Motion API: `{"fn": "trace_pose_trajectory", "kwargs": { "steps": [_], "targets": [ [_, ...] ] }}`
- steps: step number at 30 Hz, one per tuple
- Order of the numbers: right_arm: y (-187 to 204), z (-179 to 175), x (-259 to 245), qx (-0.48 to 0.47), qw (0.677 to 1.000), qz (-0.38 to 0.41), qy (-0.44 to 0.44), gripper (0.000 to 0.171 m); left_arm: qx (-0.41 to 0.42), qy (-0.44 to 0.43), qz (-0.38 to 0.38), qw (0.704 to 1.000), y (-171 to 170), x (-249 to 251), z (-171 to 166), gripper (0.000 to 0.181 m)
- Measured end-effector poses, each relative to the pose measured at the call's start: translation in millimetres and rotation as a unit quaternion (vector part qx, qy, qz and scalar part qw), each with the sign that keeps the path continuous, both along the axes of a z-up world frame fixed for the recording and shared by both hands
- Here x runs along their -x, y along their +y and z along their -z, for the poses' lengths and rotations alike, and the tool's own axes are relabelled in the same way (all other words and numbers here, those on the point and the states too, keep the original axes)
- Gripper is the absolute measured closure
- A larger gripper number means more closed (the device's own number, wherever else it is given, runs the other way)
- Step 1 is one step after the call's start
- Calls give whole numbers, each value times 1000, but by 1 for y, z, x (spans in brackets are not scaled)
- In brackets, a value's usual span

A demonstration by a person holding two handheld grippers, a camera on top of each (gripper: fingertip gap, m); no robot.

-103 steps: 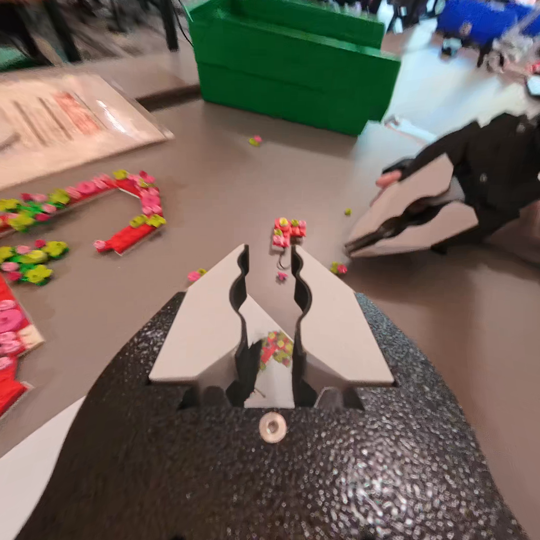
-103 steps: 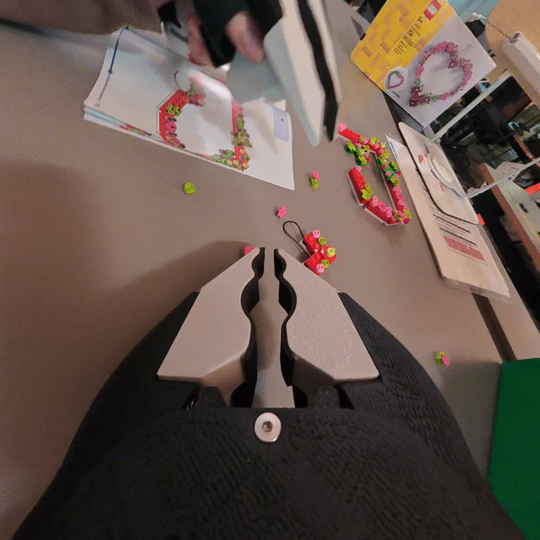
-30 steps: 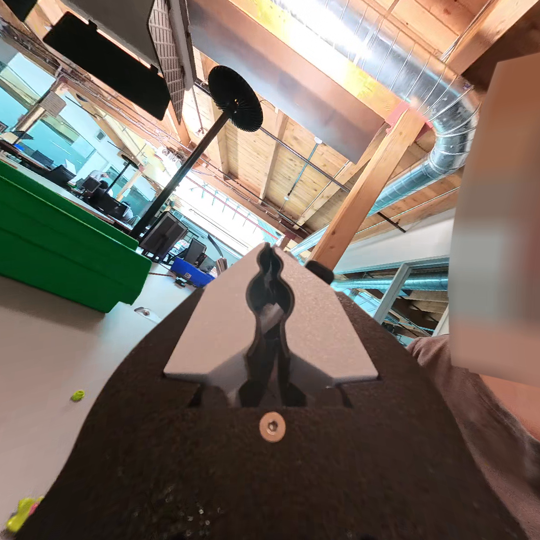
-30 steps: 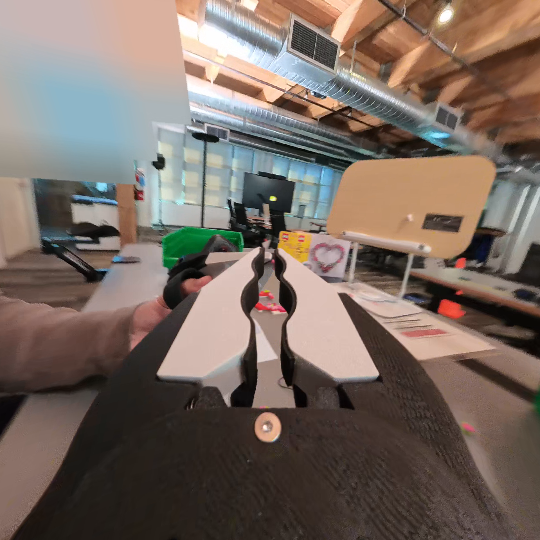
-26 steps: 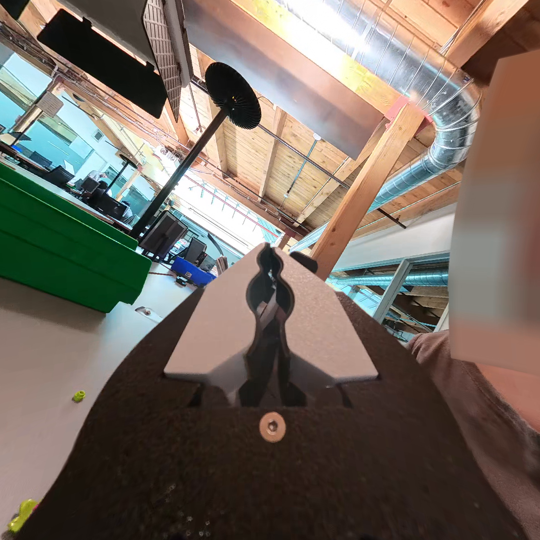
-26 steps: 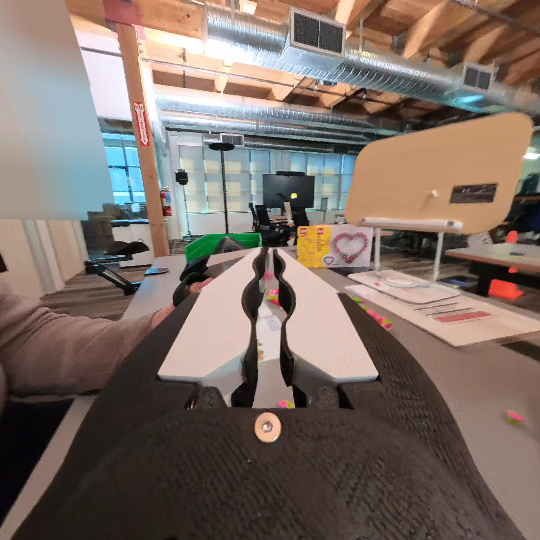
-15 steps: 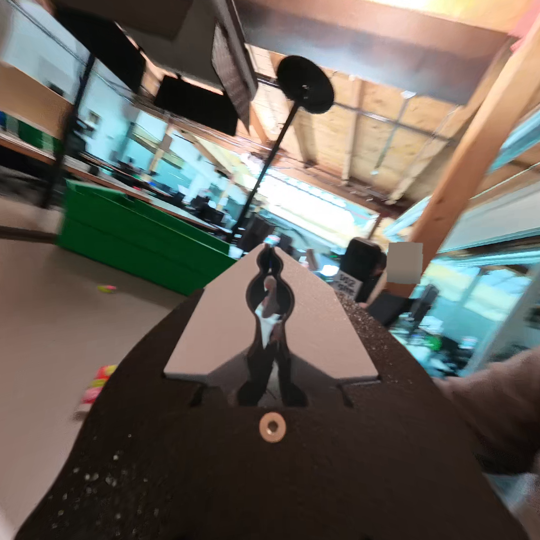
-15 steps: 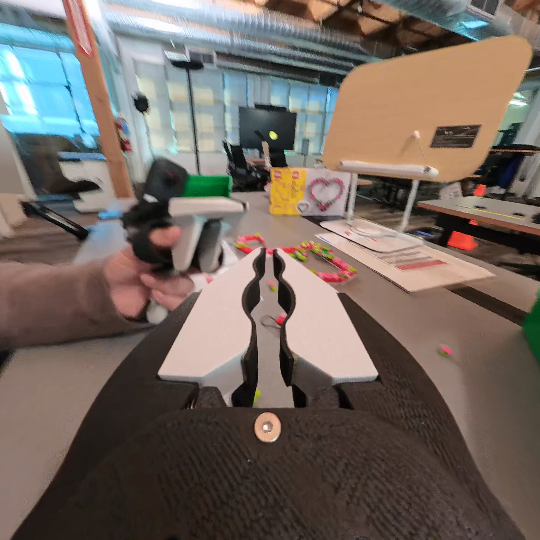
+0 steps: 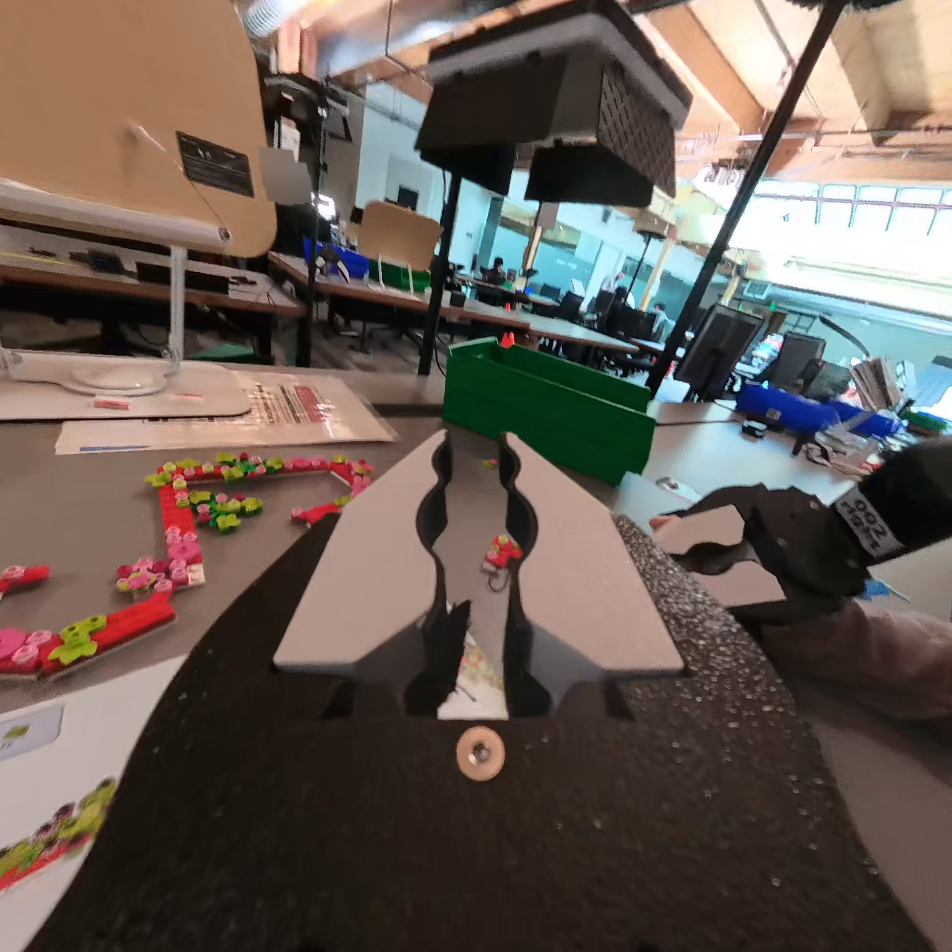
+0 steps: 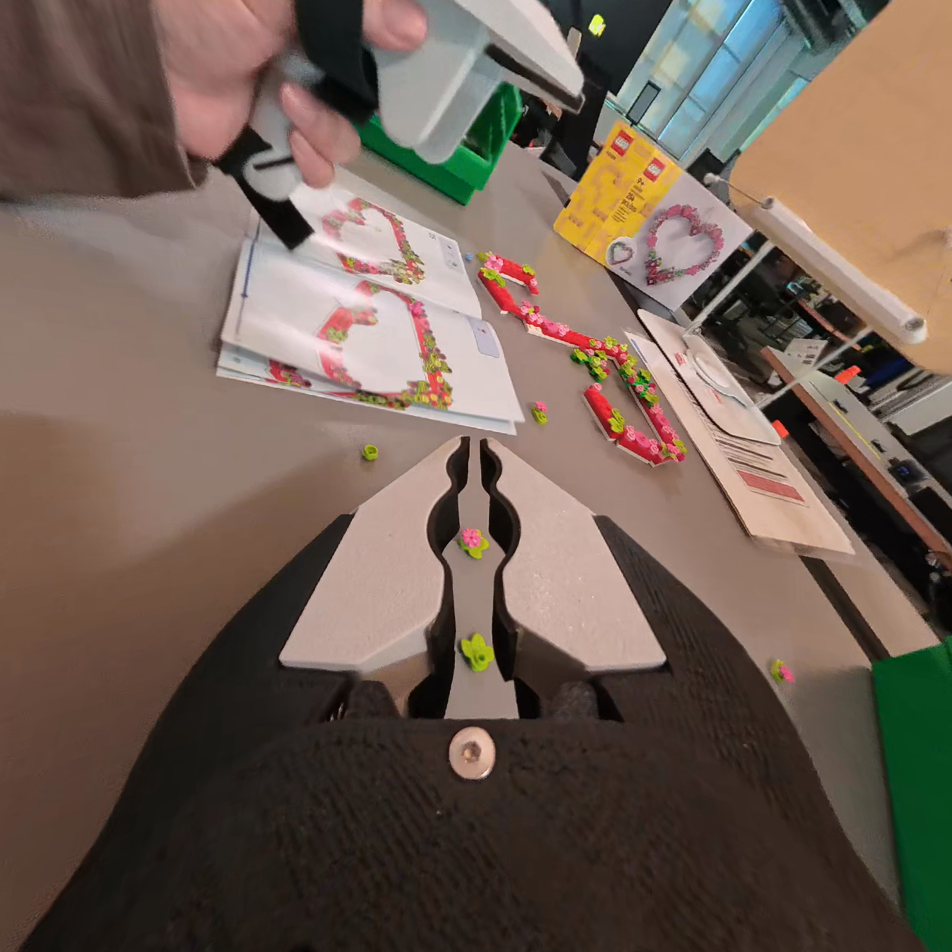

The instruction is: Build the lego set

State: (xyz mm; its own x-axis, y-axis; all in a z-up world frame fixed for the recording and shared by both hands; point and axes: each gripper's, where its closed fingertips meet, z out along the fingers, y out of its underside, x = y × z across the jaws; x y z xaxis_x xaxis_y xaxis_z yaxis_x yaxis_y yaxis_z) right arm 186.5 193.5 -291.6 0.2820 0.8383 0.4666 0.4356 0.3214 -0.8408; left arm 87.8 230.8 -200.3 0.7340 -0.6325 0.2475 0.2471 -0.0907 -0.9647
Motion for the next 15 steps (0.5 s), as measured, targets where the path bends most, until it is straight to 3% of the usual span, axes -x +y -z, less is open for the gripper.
{"fn": "trace_pose_trajectory", "kwargs": {
  "steps": [4, 6, 8, 12, 15],
  "targets": [
    [-5, 11, 11, 0, 999, -9, -36, 169, 28, 103, 78, 991, -30, -16, 29, 144],
    [-7, 15, 15, 0, 999, -11, -48, 169, 69, 187, 151, 968, -55, -34, 62, 124],
    [-7, 16, 18, -4, 999, -8, -53, 170, 82, 289, 209, 931, -80, -43, 95, 115],
    [-6, 7, 18, -24, 999, 11, -35, 170, -31, 431, 247, 867, -104, -35, 114, 132],
    [-3, -3, 13, -55, 998, 40, -7, 170, -14, 445, 291, 847, -113, -29, 118, 134]
  ]
}}
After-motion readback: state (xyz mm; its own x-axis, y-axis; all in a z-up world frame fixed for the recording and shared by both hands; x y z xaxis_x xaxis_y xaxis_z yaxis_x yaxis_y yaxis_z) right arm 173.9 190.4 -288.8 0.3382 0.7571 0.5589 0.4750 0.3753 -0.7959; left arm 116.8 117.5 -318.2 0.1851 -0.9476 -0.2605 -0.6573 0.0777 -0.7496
